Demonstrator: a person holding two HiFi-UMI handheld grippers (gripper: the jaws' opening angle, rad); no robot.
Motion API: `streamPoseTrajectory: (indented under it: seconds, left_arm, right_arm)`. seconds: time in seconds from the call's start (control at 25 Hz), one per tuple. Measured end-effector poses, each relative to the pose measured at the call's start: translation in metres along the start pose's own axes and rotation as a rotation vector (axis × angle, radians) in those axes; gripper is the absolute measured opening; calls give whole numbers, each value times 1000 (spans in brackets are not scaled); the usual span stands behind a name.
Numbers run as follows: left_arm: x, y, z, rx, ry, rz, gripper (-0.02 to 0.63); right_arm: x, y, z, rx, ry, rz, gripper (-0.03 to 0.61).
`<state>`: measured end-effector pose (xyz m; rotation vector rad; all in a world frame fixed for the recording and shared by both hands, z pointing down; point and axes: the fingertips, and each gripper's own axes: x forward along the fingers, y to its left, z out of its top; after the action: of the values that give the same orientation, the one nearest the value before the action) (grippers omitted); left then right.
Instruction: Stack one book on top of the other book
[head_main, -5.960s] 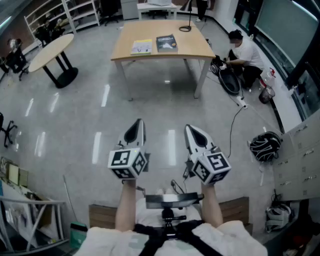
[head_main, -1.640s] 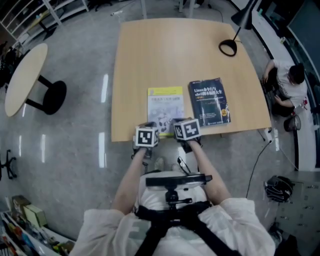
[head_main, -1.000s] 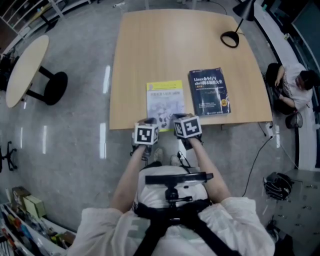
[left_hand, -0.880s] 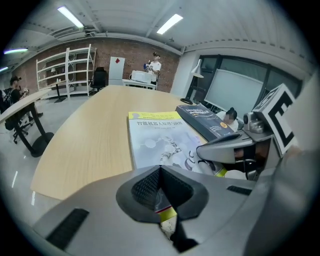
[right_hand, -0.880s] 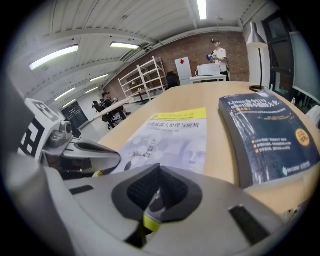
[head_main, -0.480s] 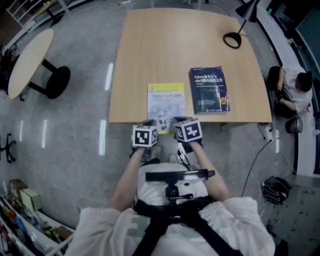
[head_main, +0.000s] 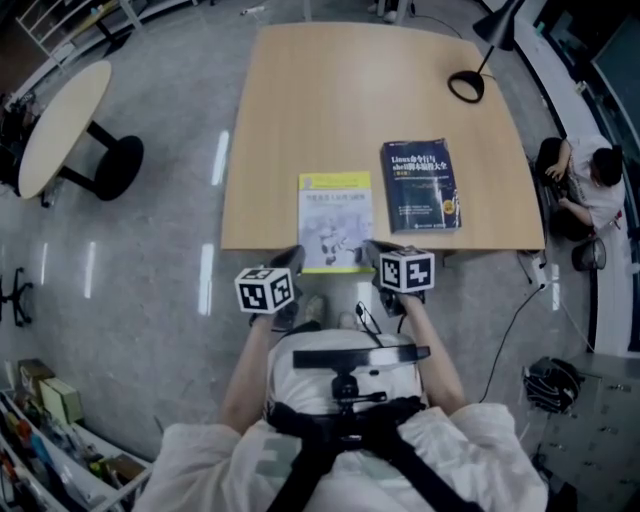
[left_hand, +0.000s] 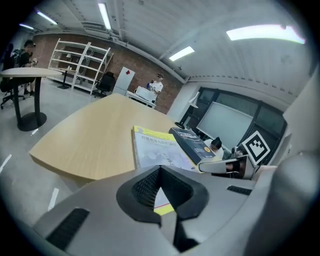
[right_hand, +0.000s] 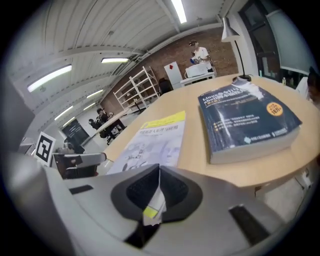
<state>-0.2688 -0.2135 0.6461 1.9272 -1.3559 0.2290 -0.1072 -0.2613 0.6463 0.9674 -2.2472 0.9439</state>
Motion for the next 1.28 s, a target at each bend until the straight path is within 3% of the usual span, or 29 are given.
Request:
streamPoseTrajectory:
  seconds: [0.08,0.2,0.24,0.32,0.36,0.44,0.48,0.68,0.88,1.12,1.28]
  left_arm:
    - [-2,4,-8,-8,17,-3,5]
    - [-2,13,-24,-28,77,42,13]
    - [-1,17,-28,-52,92,67,61]
    - [2,22,-34,-111,109,77,74]
    - [4,22,-38,-143,123,60,112]
    - [9,20,-47,-205,168,18,276]
    - [10,20,-51,-227,187,2,318]
    - [20,13,-49,-285,194,-48,318]
    - [36,-3,-57,-245,292,-108,318]
    - [45,-11,-65,-235,335,-157,316]
    - [50,-15,-66,-215,364,-205,316]
  right_arm:
    - [-4,-4,-10,15,14,-3,26]
    - [-5,-1,-23,46,36,11,204]
    - [-4,0,-26,54,37,14,230]
    - [-1,1,-31,62,40,16,258]
    - [0,2,-33,64,45,18,275]
    - [4,3,-36,75,56,31,282]
    - [6,3,-37,86,61,40,284]
    - [10,-7,-43,164,96,72,294]
    - [14,-7,-44,174,115,98,299]
    - [22,4,-46,297,140,257,299]
    - [37,18,-50,266,190,298,299]
